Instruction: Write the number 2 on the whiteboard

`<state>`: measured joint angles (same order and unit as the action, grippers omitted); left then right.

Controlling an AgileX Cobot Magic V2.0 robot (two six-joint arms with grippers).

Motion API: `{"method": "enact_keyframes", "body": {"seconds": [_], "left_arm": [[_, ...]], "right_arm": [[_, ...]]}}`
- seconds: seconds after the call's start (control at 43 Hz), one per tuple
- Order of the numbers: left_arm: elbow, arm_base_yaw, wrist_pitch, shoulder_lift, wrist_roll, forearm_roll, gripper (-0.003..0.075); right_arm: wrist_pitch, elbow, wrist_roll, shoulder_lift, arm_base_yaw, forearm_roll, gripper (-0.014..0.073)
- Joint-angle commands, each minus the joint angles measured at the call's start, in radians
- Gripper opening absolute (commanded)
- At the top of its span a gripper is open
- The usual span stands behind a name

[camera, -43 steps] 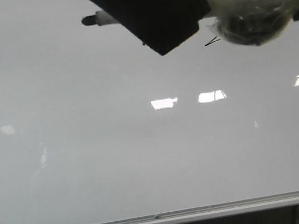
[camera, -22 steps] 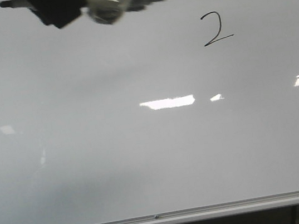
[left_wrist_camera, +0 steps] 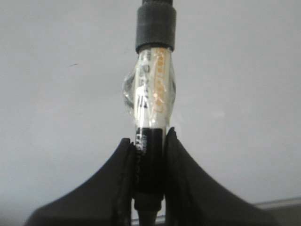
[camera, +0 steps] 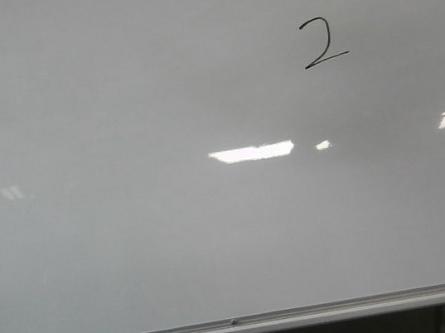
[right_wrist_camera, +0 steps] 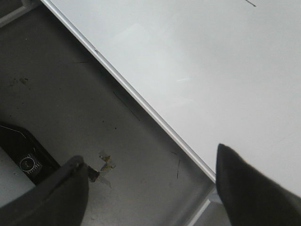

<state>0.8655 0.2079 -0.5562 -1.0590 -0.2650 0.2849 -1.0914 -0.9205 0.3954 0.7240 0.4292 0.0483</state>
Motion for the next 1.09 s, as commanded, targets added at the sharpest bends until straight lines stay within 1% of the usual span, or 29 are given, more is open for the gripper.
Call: {"method": "enact_keyframes", "body": {"seconds": [0.0,0.116,0.209,0.395,0.488,0.628,0.721,0.791,0.884,1.07], "left_arm": [[-0.082,-0.093,0.288,0.014,-0.065,0.008,-0.001],[-0.179,-0.165,0.523,-0.022,-0.065,-0.033,-0.001],[-0.225,-0.178,0.669,-0.072,-0.065,-0.047,-0.001],[-0.234,-0.178,0.855,-0.21,-0.065,-0.047,-0.0009],[-0.234,-0.178,0.968,-0.278,-0.065,-0.047,-0.0009],[-0.234,-0.178,1.116,-0.352,-0.057,-0.047,-0.0008],[-0.223,-0.178,1.146,-0.386,-0.055,-0.047,0.0009],[-0.213,-0.178,1.149,-0.405,-0.055,-0.047,0.0051],[-0.197,-0.178,1.157,-0.436,-0.055,-0.047,0.0127],[-0.166,-0.178,1.143,-0.483,-0.055,-0.045,0.0235]], "right_arm": [[0.053,-0.028,-0.003,-0.002,-0.006,-0.005,0.0581],[0.054,-0.028,-0.003,-0.002,-0.006,-0.004,0.0581],[0.055,-0.028,-0.003,-0.002,-0.006,-0.004,0.0581],[0.057,-0.028,-0.003,-0.002,-0.006,-0.004,0.0581],[0.057,-0.028,-0.003,-0.002,-0.006,-0.004,0.0581],[0.052,-0.028,-0.003,-0.002,-0.006,-0.004,0.0581],[0.048,-0.028,-0.003,-0.002,-0.006,-0.003,0.0581],[0.045,-0.028,-0.003,-0.002,-0.006,-0.002,0.0581],[0.045,-0.028,-0.003,-0.002,-0.006,-0.002,0.0581],[0.045,-0.028,-0.003,-0.002,-0.006,-0.002,0.0581]]}}
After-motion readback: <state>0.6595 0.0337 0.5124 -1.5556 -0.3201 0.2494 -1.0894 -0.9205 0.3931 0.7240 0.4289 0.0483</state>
